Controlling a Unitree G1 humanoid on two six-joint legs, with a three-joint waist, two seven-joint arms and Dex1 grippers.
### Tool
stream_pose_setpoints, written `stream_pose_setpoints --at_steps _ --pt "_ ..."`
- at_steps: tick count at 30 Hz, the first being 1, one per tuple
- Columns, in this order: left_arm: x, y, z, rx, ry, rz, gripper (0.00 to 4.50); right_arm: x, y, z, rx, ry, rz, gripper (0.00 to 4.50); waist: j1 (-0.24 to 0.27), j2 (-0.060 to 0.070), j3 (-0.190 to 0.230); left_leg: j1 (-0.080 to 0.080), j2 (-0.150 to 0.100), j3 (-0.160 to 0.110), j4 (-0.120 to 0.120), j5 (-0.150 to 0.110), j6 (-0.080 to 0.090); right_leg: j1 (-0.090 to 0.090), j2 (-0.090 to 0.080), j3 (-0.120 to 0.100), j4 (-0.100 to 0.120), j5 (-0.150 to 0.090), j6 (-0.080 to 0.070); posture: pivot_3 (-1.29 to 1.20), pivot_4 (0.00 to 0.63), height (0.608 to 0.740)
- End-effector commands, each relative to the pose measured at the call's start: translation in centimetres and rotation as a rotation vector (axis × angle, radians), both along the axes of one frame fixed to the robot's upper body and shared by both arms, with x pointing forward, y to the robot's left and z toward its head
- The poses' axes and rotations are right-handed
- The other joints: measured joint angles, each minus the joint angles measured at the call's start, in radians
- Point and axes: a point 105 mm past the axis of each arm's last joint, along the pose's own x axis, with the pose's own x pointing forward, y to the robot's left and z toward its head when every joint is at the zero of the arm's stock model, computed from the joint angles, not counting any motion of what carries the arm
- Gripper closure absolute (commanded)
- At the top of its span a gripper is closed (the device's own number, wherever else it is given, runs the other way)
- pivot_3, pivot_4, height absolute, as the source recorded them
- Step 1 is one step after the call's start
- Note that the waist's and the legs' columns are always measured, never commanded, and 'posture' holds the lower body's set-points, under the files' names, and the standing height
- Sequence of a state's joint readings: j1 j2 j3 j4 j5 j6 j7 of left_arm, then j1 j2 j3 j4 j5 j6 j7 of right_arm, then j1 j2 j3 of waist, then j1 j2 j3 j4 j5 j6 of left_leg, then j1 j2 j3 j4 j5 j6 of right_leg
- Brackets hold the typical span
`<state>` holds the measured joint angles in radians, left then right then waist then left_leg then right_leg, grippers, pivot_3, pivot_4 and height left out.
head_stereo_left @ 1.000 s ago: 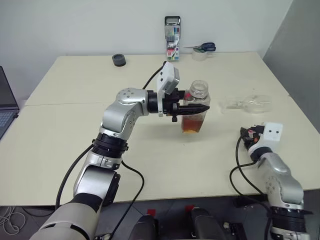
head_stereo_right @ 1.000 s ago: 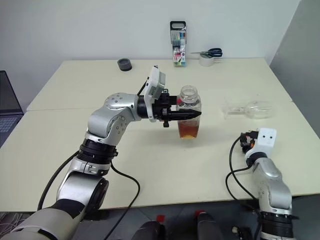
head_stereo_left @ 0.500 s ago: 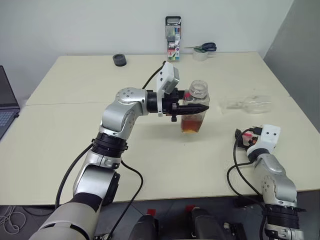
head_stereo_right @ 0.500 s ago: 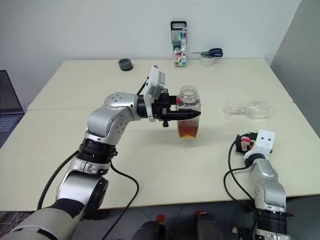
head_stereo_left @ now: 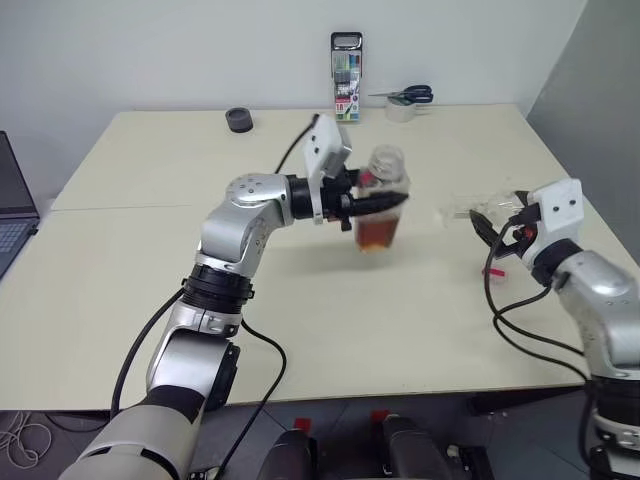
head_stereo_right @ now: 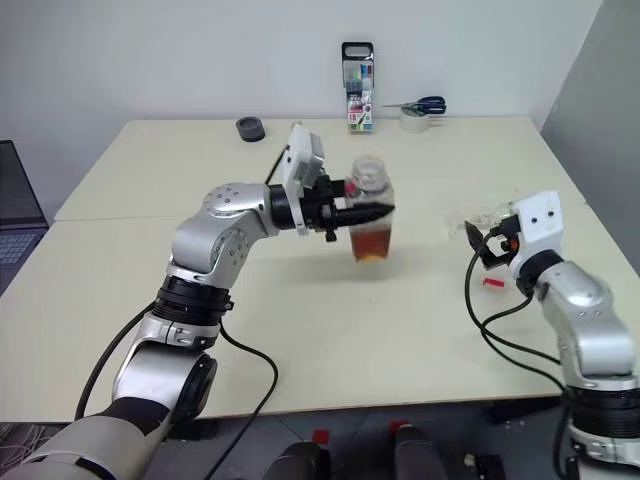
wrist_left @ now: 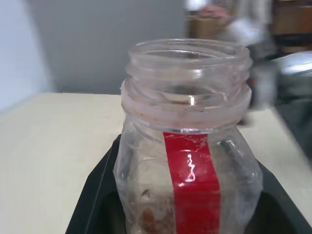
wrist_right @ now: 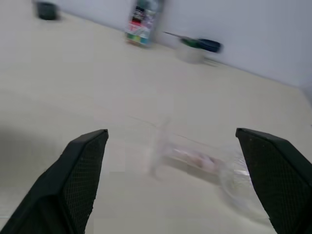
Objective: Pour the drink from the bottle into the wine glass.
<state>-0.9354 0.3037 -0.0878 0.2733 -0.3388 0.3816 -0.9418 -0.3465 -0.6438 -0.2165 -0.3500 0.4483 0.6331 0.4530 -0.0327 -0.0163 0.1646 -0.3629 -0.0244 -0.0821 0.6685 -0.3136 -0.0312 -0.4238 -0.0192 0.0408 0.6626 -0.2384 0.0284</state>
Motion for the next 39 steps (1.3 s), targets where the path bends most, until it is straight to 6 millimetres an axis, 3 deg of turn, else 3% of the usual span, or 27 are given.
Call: stream_pose_setpoints --at_steps 1,8,11,14,24,39 --pt "2.6 2.5 1.9 -0.060 -0.096 0.256 2.60 -3.7 4.6 4.6 0.076 -0.021 0.356 0.03 0.000 0.000 0.000 0.000 0.000 -0.001 0.000 0.000 0.000 0.000 0.000 0.001 0.001 0.000 0.000 0.00 0.150 0.740" --pt "6.1 9.4 3.4 -0.149 -0.172 0.787 2.60 -6.1 9.6 7.5 0.105 -0.020 0.639 0.03 0.004 -0.001 0.001 -0.001 -0.001 -0.003 0.002 0.000 0.000 0.000 -0.002 -0.002 0.000 0.000 0.000 0.00 0.150 0.740" --pt "6.6 13.0 2.2 -0.208 -0.128 0.989 2.60 -6.0 10.8 7.8 0.130 -0.031 0.665 0.03 0.005 -0.001 0.001 -0.002 -0.001 -0.004 0.002 0.000 0.000 -0.001 -0.004 -0.002 0.000 0.000 0.000 0.00 0.150 0.740" --pt "6.5 15.2 0.8 -0.255 -0.077 1.090 2.60 -5.9 11.3 7.7 0.135 -0.037 0.675 0.03 0.006 -0.002 0.001 -0.002 -0.001 -0.003 0.002 0.002 -0.003 -0.001 -0.006 -0.002 0.000 0.000 0.000 0.00 0.150 0.740" --pt "5.3 18.0 -2.7 -0.302 -0.036 1.121 2.60 -5.4 11.8 7.8 0.147 -0.049 0.689 0.03 0.009 -0.002 0.000 -0.003 -0.001 -0.004 0.003 0.002 -0.004 -0.001 -0.007 -0.002 0.000 0.000 0.000 0.00 0.150 0.740" --pt "5.0 19.9 -6.2 -0.286 -0.013 1.138 2.60 -5.3 12.4 8.3 0.169 -0.058 0.689 0.03 0.007 -0.003 0.000 -0.003 -0.001 -0.004 0.003 0.002 -0.003 -0.001 -0.007 -0.003 0.001 0.000 0.000 0.00 0.150 0.740"
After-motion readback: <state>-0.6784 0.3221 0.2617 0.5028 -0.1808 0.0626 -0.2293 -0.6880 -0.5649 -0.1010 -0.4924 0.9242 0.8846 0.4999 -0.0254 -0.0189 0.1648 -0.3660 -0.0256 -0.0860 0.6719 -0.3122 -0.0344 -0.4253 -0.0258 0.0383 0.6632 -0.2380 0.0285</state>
